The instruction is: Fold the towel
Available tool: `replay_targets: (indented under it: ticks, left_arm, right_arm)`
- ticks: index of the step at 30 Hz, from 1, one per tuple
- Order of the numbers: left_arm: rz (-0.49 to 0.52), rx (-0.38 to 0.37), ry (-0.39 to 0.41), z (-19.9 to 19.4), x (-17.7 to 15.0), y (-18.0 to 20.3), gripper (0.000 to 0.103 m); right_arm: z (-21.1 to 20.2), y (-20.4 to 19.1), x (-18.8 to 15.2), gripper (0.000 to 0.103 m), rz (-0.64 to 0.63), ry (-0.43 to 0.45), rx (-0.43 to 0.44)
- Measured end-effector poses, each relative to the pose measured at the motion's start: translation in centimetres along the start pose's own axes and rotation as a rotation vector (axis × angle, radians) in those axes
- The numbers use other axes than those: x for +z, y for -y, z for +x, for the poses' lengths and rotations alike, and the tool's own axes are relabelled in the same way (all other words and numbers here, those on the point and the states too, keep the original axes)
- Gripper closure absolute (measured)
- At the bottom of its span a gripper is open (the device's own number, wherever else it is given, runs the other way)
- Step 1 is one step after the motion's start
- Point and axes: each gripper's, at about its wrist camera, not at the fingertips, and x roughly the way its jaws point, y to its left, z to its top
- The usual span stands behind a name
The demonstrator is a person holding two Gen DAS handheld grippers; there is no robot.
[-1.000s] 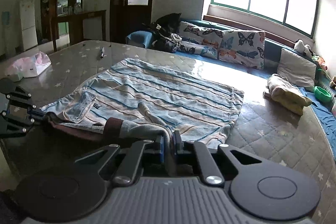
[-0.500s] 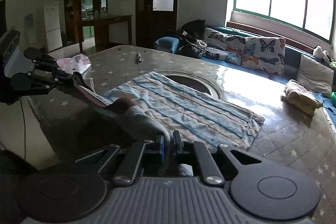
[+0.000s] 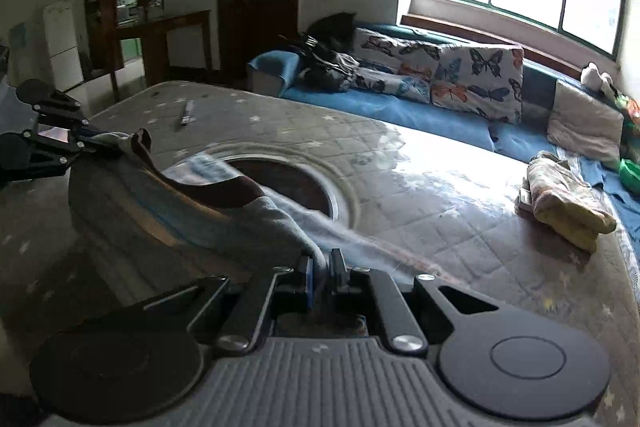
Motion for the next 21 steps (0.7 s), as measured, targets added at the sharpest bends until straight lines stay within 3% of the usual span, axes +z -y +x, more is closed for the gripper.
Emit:
replay_targets:
  ticks: [6, 12, 17, 21]
  left_arm:
    - [-0.001, -0.015, -0.092, 7.2, 1.7, -3.2, 0.096]
    - [-0.064, -0.002, -0.197, 13.7, 0.7, -4.2, 0.091]
    - [-0.099, 0.041, -0.215, 15.3, -0.3, -4.1, 0.086]
    - [-0.160, 0.099, -0.186, 14.1, 0.2, -5.3, 0.072]
  right_arm:
    - [6.6, 3.5, 1.8, 0.096, 0.062, -0.053, -0.025]
    - [12.4, 6.3, 0.4, 0.090, 0.169, -0.123, -0.038]
    - [13.3, 7.7, -0.3, 0.076, 0.241, -0.115, -0.046]
    - [11.7, 8.1, 0.1, 0.070, 0.262, -0.080, -0.061]
